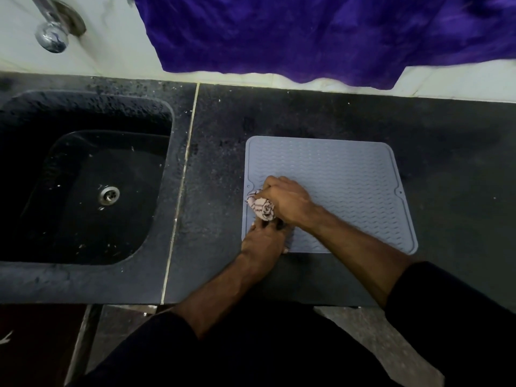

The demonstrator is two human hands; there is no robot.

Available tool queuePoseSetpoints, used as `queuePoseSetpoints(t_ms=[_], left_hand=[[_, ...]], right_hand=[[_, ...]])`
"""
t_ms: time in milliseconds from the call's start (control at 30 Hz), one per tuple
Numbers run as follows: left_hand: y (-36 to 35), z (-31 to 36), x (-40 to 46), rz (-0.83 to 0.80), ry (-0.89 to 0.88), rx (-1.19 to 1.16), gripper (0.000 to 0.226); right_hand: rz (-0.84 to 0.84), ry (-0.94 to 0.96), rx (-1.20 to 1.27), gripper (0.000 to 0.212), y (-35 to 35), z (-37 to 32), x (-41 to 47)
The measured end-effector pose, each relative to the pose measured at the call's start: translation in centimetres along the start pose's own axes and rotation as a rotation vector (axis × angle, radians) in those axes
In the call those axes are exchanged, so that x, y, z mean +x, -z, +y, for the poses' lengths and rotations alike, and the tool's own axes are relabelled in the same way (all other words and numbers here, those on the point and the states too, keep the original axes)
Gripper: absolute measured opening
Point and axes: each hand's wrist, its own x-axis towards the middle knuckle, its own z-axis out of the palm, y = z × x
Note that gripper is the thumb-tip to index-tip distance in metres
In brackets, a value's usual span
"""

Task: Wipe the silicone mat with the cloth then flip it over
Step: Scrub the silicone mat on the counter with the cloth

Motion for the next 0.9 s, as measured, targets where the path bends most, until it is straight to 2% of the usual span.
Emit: queuePoseSetpoints(t_ms=[167,267,433,567,767,900], left_hand=[[-0.2,-0.3,0.3,-0.056,-0.018,-0.004,0.075],[0.0,-0.1,-0.3,-0.040,0.005,-0.030,0.071],[0.7,0.4,-0.9,0.006,0.021,-0.006,0.066],[1.0,0.5,-0.9,0.042,0.055,-0.062,0.067],[1.2,0.7,-1.4,-0.009,0.080,-0.072,0.068],[0.6,1.7,-2.3,0.116,0.039,0.057,0.055]], right_hand=[[-0.034,-0.070,-0.064,0.033,0.6,3.4,-1.1],[-0.057,-0.069,-0.062,0.028,0.8,4.3,-1.2],[0.049,0.045,0.078,0.030,0.6,1.0,0.1],[0.015,0.069,-0.085,0.031,-0.8,0.0,0.6],[-0.060,0.004,-0.121,0.033,0.8,4.3,-0.6],[0.004,0.041,-0.031,0.031,0.9,4.3,-0.6]])
